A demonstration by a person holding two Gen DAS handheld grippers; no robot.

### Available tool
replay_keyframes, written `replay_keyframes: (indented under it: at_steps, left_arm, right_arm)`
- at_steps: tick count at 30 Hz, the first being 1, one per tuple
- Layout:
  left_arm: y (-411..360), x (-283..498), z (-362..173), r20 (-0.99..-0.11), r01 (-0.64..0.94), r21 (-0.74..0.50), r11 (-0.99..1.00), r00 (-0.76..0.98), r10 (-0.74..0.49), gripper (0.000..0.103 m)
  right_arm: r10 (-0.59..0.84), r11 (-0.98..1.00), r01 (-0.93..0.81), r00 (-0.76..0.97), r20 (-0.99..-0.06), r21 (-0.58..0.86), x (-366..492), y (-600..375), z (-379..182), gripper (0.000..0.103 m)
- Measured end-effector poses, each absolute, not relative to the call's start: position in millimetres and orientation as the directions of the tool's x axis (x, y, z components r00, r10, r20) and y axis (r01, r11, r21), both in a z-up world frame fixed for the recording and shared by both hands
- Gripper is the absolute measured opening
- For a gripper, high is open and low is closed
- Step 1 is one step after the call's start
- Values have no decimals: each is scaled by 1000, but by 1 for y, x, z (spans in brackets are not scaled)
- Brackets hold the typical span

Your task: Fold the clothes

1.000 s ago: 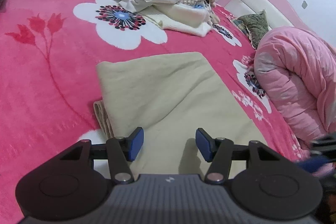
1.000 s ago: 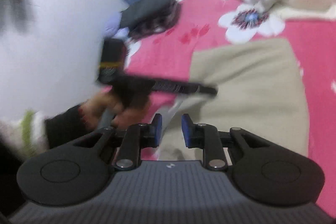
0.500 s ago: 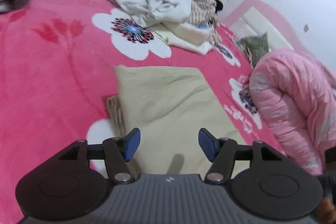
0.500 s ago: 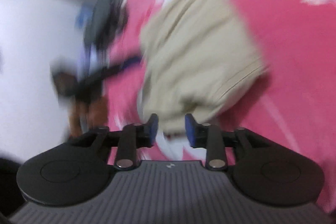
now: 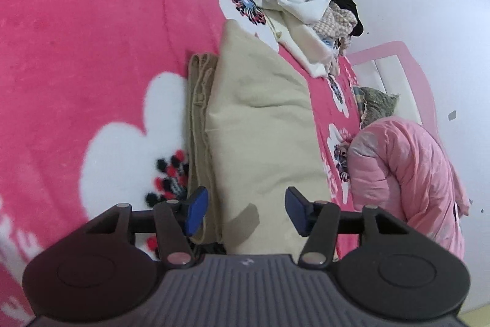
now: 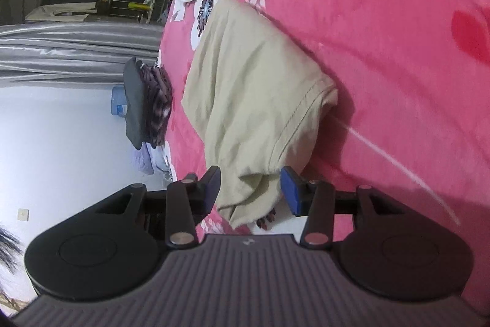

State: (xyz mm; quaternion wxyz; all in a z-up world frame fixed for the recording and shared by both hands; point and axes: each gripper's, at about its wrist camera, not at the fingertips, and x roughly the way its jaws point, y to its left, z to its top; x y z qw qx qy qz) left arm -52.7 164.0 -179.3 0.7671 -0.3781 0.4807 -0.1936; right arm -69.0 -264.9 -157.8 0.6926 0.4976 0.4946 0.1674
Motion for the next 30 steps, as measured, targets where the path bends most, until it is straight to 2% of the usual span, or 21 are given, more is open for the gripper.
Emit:
replay_keyframes:
  at_steps: [5, 17, 21, 22, 25, 27, 30]
  left_arm:
    - [162, -52, -185, -570, -83, -794, 602, 448, -689, 51]
    - [157, -76, -184, -447, -36, -876, 481, 435, -782, 53]
    - [141, -68, -192, -492, -27, -856, 517, 356, -795, 52]
    - [135, -65, -195, -511, -29, -846, 533, 331, -793, 50]
    - [123, -58, -198, -552, -38, -820, 571, 313, -773, 22]
    - [120, -59, -192, -543, -18, -821, 571, 337, -769, 19]
    - [124, -60, -181, -474, 19, -853, 521, 389, -790, 16]
  right_arm:
    - [713, 451, 259, 471, -519, 854, -75, -270, -155, 44]
    - [730, 454, 259, 440, -522, 853, -69, -257, -160, 45]
    - [731, 448, 267, 439, -521, 853, -69, -257, -161, 45]
    - [731, 448, 266, 441, -521, 854, -69, -257, -160, 45]
    - [722, 459, 255, 451, -525, 851, -71, -256, -155, 45]
    - [716, 467, 247, 458, -527, 849, -72, -256, -152, 45]
    - [711, 447, 244, 487, -507, 861, -72, -261, -146, 45]
